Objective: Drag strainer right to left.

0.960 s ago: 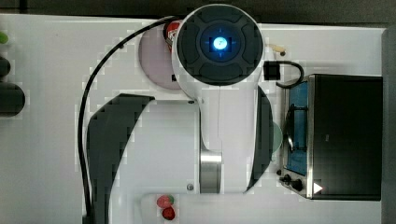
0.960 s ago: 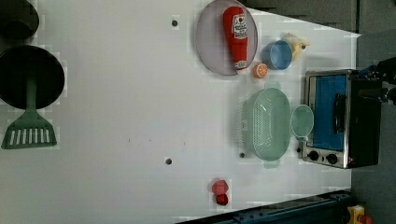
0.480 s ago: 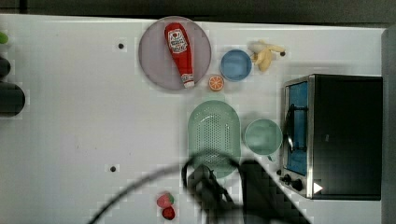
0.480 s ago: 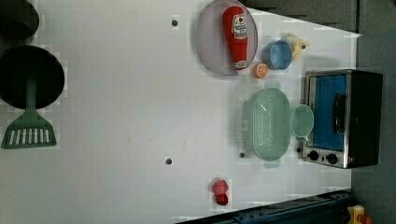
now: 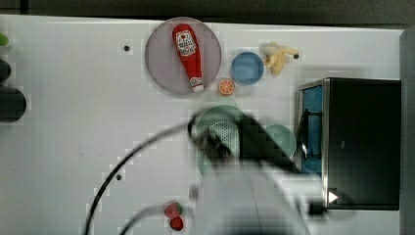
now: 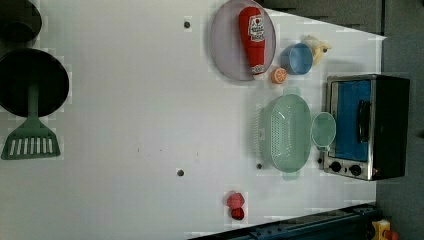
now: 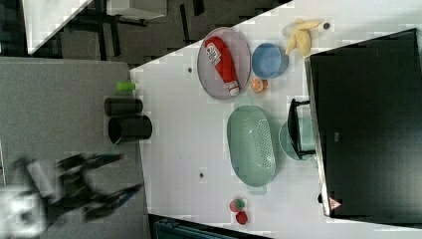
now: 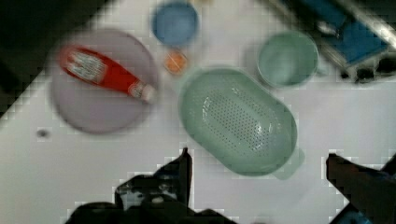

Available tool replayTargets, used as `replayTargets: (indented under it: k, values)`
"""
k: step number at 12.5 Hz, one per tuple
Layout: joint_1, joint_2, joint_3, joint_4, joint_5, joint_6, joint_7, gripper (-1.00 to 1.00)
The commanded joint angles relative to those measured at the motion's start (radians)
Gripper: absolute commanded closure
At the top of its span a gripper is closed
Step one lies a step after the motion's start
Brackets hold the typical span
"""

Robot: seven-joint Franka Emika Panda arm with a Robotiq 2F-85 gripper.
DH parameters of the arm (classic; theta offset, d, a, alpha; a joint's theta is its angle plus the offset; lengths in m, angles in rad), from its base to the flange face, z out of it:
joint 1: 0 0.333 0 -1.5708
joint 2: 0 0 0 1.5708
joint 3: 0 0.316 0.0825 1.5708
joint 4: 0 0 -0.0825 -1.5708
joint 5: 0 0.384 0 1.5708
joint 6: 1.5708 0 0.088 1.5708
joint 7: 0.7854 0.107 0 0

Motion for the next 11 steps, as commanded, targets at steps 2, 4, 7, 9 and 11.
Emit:
replayTargets:
  k: [2,4,7,9,11]
  values:
    - [-0.003,0.250,0.012,-0.194,0.002,0.236,0.263,-1.00]
    - [-0.004,0.352,0.011,-0.242,0.002,0.421,0.391,-1.00]
    - [-0.004,0.497,0.010,-0.274,0.002,0.637,0.535,-1.00]
    - [-0.004,0.575,0.010,-0.287,0.002,0.716,0.651,-1.00]
    - [-0.001,0.646,0.013,-0.302,0.002,0.773,0.684,-1.00]
